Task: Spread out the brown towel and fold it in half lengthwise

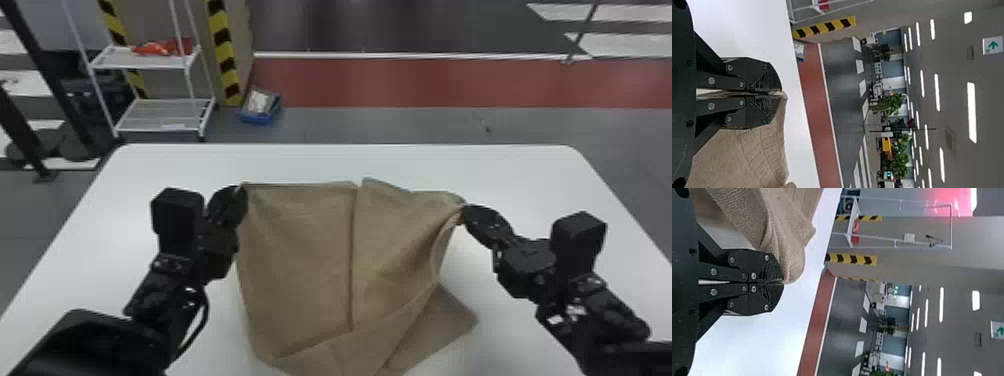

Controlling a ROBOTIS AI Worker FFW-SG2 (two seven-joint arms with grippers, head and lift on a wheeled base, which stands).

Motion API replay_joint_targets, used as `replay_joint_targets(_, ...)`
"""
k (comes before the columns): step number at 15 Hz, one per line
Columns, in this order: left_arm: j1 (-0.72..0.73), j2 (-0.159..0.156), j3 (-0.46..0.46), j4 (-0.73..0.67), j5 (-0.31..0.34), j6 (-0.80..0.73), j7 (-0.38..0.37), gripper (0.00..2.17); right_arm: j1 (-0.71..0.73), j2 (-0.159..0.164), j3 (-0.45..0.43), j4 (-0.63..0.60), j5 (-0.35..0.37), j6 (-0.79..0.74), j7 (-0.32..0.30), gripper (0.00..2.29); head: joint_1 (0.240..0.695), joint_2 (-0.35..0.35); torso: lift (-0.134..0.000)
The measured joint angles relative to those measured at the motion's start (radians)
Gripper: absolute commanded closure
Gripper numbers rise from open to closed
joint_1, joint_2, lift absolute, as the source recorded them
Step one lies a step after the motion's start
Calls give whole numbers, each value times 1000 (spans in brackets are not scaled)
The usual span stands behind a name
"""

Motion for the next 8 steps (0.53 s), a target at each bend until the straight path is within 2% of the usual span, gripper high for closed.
replay_joint_targets(3,33,1,79,-46,19,12,-1,1089,-28,-32,-113,16,-53,33,6,1652,695,-72,-125)
replay_joint_targets(5,53,2,112,-78,21,14,1,1089,-61,-52,-150,43,-66,61,5,1652,695,-84,-125)
replay_joint_targets(8,93,2,148,-113,21,13,3,1089,-90,-62,-178,99,-63,79,6,1652,695,-96,-125)
